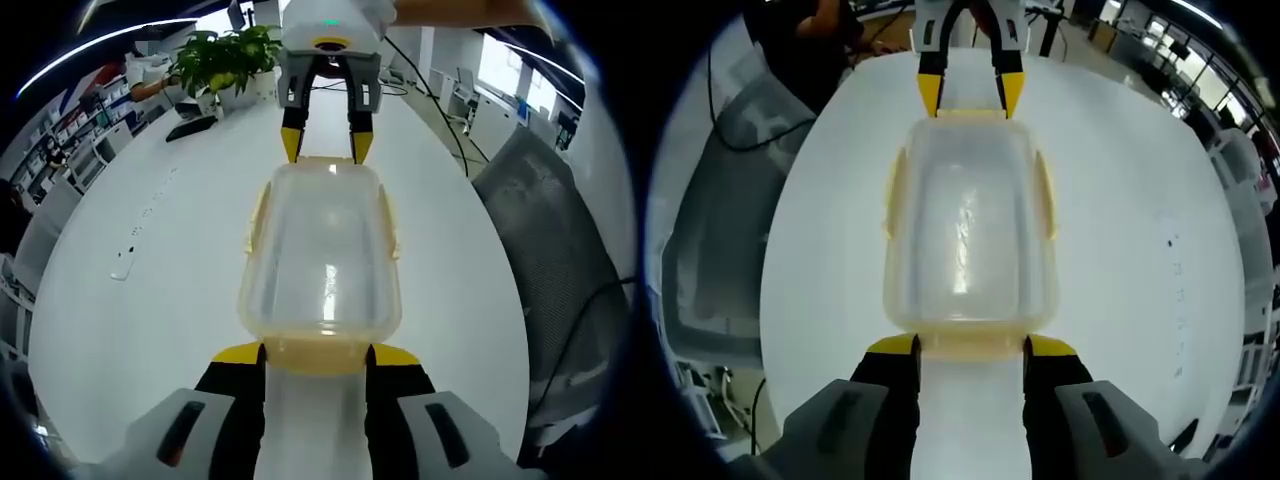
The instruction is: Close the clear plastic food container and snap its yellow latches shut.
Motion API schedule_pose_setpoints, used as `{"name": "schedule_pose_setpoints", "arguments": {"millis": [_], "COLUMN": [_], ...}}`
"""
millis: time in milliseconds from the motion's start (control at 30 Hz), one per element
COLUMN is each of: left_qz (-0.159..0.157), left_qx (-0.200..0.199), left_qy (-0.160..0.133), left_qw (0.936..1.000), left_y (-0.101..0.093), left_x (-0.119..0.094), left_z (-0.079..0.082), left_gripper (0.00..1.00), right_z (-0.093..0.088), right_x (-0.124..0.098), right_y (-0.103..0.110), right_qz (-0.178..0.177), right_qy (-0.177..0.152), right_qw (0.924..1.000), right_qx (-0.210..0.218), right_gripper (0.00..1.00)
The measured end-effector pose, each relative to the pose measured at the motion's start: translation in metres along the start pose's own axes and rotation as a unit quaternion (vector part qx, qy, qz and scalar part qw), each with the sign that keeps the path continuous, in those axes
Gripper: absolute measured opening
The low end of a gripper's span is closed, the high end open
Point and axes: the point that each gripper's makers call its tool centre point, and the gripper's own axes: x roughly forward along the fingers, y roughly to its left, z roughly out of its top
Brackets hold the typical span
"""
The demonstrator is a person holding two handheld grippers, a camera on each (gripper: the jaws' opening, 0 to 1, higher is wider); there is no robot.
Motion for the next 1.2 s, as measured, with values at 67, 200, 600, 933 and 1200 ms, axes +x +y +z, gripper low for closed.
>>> {"name": "schedule_pose_setpoints", "arguments": {"millis": [67, 200, 600, 933, 1200], "left_qz": [-0.001, -0.011, 0.0, 0.036, 0.093], "left_qx": [-0.002, -0.021, -0.018, -0.059, -0.14], "left_qy": [0.0, 0.009, 0.028, 0.018, -0.008], "left_qw": [1.0, 0.9997, 0.9995, 0.9974, 0.9858], "left_y": [0.0, -0.003, -0.002, 0.001, 0.005], "left_x": [0.0, 0.001, -0.009, -0.026, -0.034], "left_z": [0.0, -0.003, -0.014, 0.002, 0.019], "left_gripper": [0.33, 0.33, 0.36, 0.34, 0.29], "right_z": [0.0, -0.003, -0.011, 0.005, 0.015], "right_x": [0.0, 0.003, -0.004, -0.022, -0.028], "right_y": [0.0, 0.0, 0.005, 0.003, 0.003], "right_qz": [-0.001, 0.0, -0.003, -0.019, -0.045], "right_qy": [-0.001, 0.007, -0.001, -0.04, -0.086], "right_qw": [1.0, 1.0, 0.9989, 0.9956, 0.9844], "right_qx": [-0.001, 0.002, 0.046, 0.082, 0.146], "right_gripper": [0.37, 0.37, 0.36, 0.36, 0.34]}}
